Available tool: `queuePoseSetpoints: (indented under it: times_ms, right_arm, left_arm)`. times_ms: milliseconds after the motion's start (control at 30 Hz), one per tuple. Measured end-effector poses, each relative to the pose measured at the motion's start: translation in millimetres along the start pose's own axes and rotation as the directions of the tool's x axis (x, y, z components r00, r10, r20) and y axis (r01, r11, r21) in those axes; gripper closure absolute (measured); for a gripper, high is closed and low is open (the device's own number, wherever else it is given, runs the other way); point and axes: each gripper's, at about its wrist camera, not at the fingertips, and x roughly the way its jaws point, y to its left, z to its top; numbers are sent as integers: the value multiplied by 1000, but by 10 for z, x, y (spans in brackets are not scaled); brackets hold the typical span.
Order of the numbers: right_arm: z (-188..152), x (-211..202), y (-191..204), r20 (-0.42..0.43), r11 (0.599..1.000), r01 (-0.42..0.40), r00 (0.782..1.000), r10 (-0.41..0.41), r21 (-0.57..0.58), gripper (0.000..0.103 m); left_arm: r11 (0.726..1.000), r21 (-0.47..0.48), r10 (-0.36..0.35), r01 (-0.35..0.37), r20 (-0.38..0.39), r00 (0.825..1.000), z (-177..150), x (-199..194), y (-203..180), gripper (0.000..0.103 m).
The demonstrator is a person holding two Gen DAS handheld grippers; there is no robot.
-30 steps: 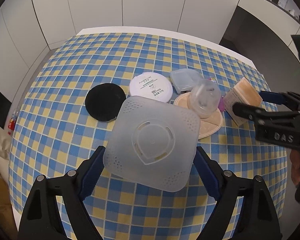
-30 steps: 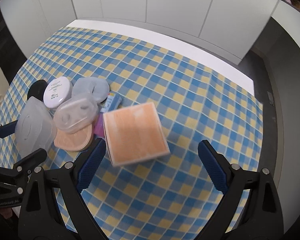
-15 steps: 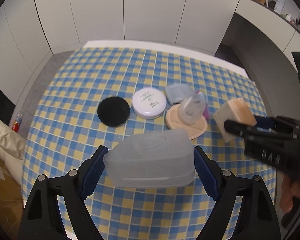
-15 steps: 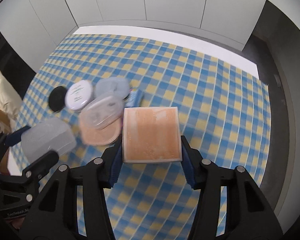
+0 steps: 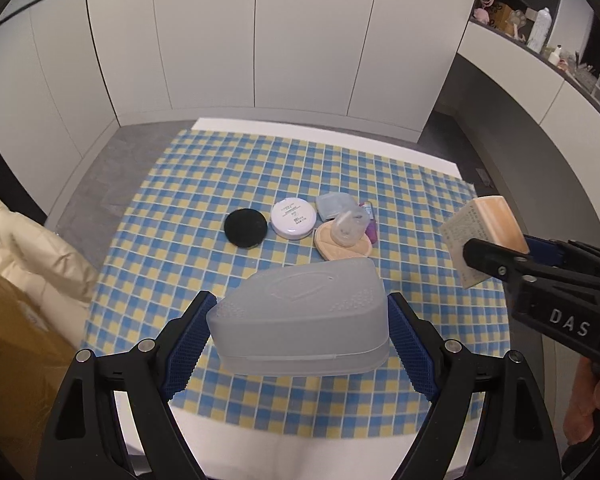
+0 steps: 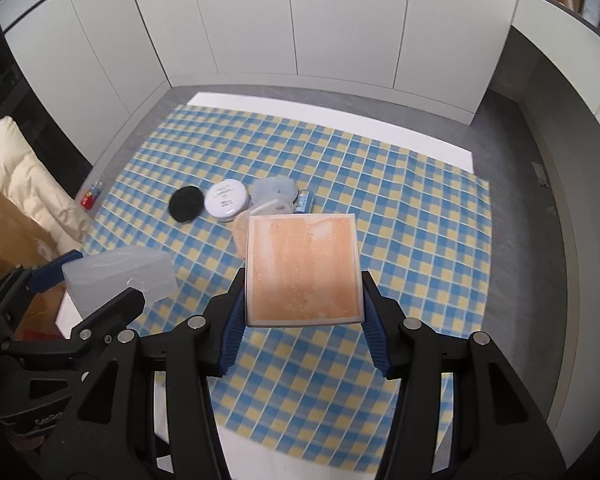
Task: Organize objects
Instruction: 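Lift the clear container and peach box and hold both above the table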
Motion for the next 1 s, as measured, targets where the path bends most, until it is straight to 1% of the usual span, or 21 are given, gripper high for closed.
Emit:
queuePoseSetpoints:
  times_ms: [67, 200, 300, 367, 500, 667, 767, 900, 1000]
  right_arm:
    - [-38, -158, 46, 20, 1000, 7, 1000, -7, -11, 49]
    - [-156, -471, 148, 51, 999, 24, 998, -21, -45, 49]
    - [-237, -628, 162, 56, 999, 13, 998, -11, -29, 49]
    - [-282, -711, 175, 66, 1000, 3, 998, -2, -22, 49]
    - [-355, -855, 239, 95, 999, 7, 995, -2, -49, 49]
    - [-375, -929, 249, 117, 998, -8, 993, 15, -58, 49]
    - [-394, -968, 255, 133, 998, -19, 991, 27, -65, 49]
    - [-345, -1072, 235, 167, 998, -35, 985, 45, -61, 49]
    - [-304, -1128, 223, 183, 998, -47, 982, 55, -45, 49]
  left_arm:
    - [1000, -7, -3, 3, 19, 1000, -12, -154, 4, 18]
    - [999, -50, -19, 22, 60, 998, -19, -497, 35, 18]
    - [998, -51, -15, 20, 95, 995, -52, -707, 10, 18]
    - [998, -49, -28, 33, 108, 994, -110, -826, -14, 18]
    - [999, -47, -11, 17, 124, 992, -219, -949, -11, 18]
    - [998, -59, -5, 13, 143, 990, -244, -1013, 33, 18]
    - [997, -72, -18, 28, 138, 990, -249, -999, 49, 18]
    - [996, -78, -37, 49, 151, 988, -230, -1041, 40, 18]
    - [997, -62, -33, 44, 160, 987, -212, -1062, 13, 18]
